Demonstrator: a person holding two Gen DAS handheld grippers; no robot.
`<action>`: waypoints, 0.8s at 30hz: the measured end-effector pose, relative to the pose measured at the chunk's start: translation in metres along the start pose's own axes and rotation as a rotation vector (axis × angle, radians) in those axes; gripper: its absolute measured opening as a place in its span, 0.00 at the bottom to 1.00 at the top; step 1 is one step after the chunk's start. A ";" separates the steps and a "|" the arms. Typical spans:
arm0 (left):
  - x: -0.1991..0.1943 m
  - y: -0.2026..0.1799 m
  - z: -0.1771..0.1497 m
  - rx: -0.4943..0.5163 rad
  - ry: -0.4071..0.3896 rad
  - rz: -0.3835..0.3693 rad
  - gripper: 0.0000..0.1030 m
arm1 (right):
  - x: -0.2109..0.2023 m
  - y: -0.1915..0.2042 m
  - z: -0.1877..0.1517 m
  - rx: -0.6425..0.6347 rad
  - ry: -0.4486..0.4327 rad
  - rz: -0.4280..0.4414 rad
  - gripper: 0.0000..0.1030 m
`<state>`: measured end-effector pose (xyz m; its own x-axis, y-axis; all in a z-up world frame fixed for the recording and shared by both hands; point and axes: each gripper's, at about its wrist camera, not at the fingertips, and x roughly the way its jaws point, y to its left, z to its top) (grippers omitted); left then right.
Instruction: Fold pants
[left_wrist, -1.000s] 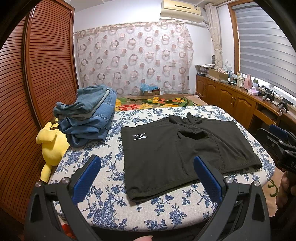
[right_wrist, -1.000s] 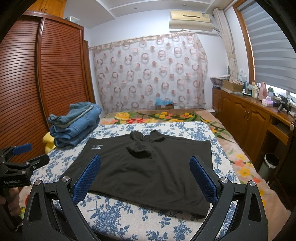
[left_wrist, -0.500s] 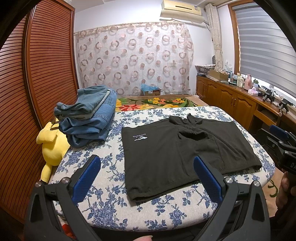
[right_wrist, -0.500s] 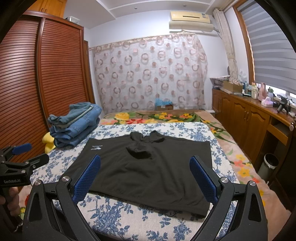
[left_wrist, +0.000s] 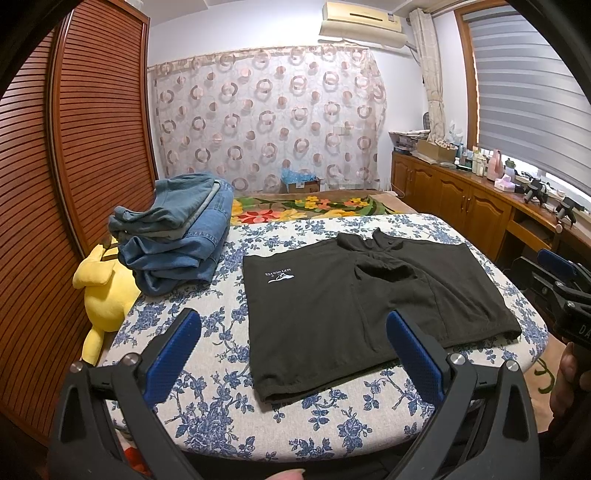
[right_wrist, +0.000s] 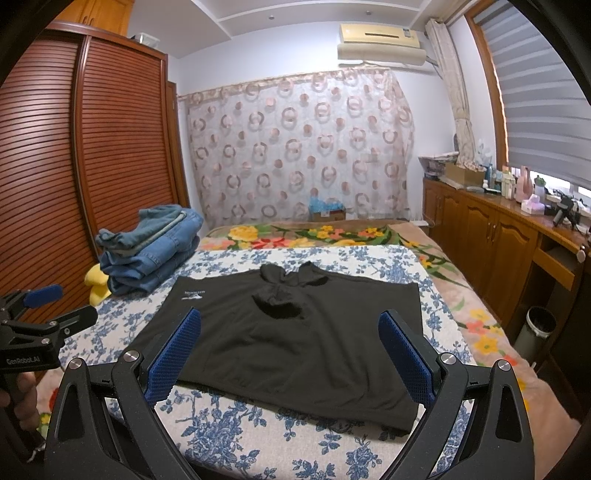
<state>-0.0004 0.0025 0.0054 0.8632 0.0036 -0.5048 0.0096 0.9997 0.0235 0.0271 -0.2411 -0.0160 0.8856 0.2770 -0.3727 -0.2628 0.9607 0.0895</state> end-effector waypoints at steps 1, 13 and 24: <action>0.000 0.000 0.000 0.000 0.000 0.000 0.99 | 0.000 0.000 0.000 -0.001 0.000 0.000 0.96; 0.000 0.000 0.000 0.000 -0.002 -0.001 0.99 | -0.001 0.000 0.000 -0.002 -0.002 0.000 0.96; -0.004 0.001 0.003 -0.001 0.011 -0.008 0.99 | -0.002 0.002 0.002 0.000 0.001 -0.001 0.96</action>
<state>-0.0025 0.0033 0.0099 0.8574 -0.0045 -0.5146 0.0164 0.9997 0.0186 0.0252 -0.2395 -0.0135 0.8855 0.2757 -0.3739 -0.2617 0.9611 0.0889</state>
